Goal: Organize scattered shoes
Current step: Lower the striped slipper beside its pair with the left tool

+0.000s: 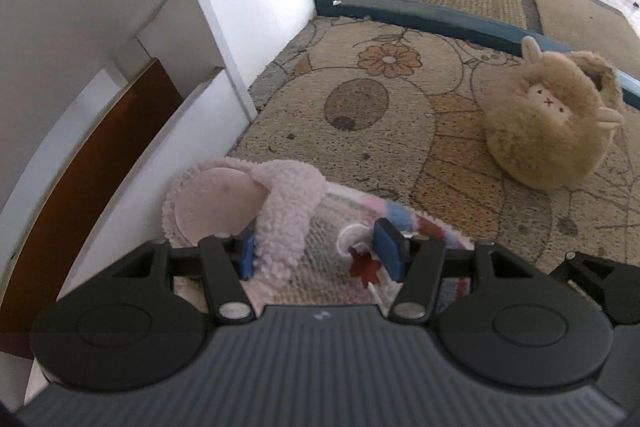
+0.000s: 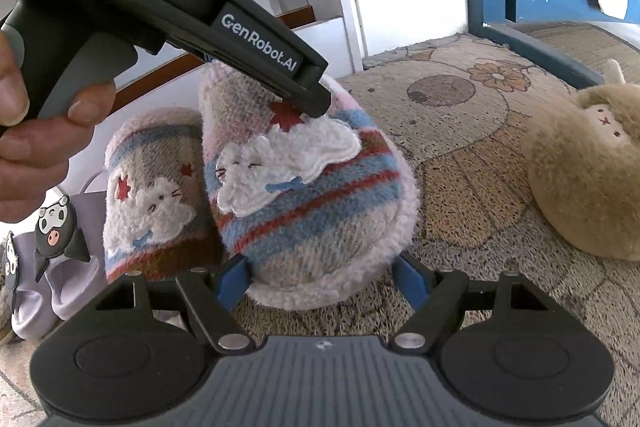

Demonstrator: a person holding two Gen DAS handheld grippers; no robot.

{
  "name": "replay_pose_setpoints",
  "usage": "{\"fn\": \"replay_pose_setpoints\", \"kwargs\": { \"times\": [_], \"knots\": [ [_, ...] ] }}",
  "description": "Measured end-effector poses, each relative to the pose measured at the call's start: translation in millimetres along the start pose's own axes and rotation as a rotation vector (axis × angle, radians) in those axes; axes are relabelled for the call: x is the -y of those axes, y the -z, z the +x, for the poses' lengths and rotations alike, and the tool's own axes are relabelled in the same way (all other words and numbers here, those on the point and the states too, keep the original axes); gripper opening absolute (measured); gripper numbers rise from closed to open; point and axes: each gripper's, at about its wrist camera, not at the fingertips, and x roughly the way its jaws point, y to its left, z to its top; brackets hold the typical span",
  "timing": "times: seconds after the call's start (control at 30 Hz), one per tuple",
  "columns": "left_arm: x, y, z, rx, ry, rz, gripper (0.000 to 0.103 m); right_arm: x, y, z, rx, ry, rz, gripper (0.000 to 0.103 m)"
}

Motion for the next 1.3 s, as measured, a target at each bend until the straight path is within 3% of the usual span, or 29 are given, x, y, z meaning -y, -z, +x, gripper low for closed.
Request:
{"fn": "replay_pose_setpoints", "kwargs": {
  "times": [0.33,0.77,0.9,1.3],
  "knots": [
    [-3.6,2.8,15.0,-0.015,-0.028,0.003,0.061,-1.2,-5.3,23.1,-0.048,0.000,-0.021,0.079],
    [-1.6,4.1,10.6,-0.004,-0.073,0.019,0.075,-5.8,-6.2,21.9,-0.046,0.006,-0.006,0.079],
    [0.5,3.8,4.4,0.003,-0.068,0.012,0.085,-8.0,-6.2,20.5,-0.043,0.010,-0.009,0.079],
    [17.5,1.7,-20.7,0.047,-0.016,0.009,0.090,-15.7,-11.6,-9.2,0.013,0.017,-0.009,0.079]
  ]
}}
